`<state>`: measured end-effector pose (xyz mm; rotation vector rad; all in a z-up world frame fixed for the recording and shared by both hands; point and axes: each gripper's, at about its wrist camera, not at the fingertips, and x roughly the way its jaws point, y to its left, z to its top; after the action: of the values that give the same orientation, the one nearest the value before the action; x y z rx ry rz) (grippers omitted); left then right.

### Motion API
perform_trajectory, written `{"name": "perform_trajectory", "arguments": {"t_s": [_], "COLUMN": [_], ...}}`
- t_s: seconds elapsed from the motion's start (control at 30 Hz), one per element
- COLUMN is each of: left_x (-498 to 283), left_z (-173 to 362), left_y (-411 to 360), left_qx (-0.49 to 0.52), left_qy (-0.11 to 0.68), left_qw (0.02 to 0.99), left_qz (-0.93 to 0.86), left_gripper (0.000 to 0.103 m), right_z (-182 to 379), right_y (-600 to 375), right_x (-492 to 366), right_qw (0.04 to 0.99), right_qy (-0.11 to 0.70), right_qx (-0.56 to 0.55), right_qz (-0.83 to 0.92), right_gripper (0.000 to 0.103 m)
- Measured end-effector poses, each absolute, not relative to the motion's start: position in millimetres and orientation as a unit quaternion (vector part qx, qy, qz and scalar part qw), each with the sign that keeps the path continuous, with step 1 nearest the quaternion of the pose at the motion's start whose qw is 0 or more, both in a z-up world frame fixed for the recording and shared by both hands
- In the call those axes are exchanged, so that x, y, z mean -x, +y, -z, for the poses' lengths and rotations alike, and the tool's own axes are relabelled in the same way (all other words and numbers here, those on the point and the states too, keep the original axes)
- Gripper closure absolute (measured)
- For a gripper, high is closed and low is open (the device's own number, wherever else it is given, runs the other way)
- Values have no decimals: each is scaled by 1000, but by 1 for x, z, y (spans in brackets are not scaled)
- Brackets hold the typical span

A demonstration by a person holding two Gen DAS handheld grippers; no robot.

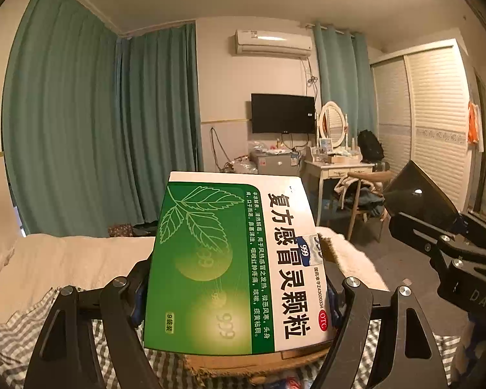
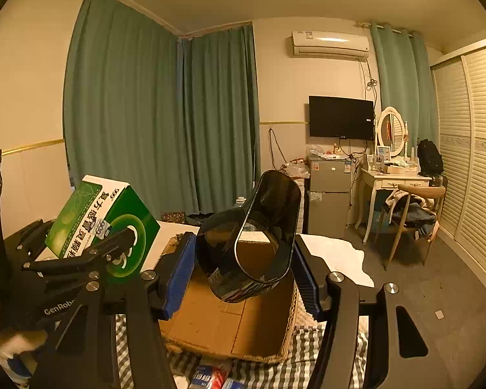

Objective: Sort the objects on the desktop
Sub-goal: 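Lift the medicine box with the left gripper and carry it over the cardboard box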

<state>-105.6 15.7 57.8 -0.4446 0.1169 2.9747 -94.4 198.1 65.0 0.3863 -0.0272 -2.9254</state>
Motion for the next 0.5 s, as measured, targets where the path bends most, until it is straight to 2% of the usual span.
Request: {"name": "perform_trajectory", "arguments": {"t_s": [0.17, 0.5], "left_x": [124, 169], "left_z": [-37, 21], "left_y": [11, 16], "left_qx": [148, 213], "left_qy": [38, 30], "left_qw": [70, 75], "left_qz": [-986, -974], "left_gripper": [23, 23], "right_z": [-53, 0], "right_y": [193, 181], "right_x": [126, 175], "right_qw": [101, 112], "right_qy": [7, 18], "right_qx": [-148, -201], "right_qz": [984, 973], "right_gripper": [46, 46]}}
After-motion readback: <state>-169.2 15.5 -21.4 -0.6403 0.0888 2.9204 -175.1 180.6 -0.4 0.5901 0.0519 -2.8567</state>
